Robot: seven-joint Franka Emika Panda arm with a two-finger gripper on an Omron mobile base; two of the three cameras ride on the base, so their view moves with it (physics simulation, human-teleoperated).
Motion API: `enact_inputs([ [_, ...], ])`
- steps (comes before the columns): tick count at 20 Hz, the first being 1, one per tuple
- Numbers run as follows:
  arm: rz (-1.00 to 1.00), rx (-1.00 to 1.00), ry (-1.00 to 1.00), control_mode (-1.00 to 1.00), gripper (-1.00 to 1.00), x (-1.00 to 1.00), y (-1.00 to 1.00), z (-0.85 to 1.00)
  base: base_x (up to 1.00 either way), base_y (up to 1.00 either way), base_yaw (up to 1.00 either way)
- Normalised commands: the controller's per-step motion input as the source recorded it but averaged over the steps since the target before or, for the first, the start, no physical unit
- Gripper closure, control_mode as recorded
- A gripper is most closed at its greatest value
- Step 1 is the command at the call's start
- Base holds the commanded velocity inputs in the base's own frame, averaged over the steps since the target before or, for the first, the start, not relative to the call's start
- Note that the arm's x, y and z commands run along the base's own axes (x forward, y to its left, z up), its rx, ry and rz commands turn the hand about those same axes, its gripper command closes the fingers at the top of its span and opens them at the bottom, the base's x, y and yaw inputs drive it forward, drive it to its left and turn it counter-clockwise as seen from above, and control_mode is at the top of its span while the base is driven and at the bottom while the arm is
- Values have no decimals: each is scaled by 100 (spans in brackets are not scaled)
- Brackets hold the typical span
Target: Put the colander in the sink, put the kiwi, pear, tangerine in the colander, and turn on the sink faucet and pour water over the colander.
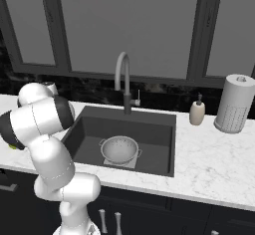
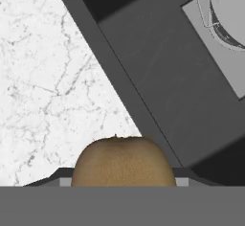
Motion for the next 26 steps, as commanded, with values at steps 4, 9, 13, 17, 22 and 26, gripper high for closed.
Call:
enact_inputs([
  [4,11,-3,-7,-100,100,-31,-81,14,0,0,0],
  [9,9,-8,-4,-100,100,-21,-77,9,0,0,0],
  [13,2,-18,0,-100,100,-3,-69,0,0,0,0],
  [17,0,-16,1,-100,100,18,-62,0,0,0,0],
  [22,2,-8,1,-100,100,34,-51,-8,0,0,0],
  [26,7,-10,2,-100,100,19,-43,-11,0,0,0],
])
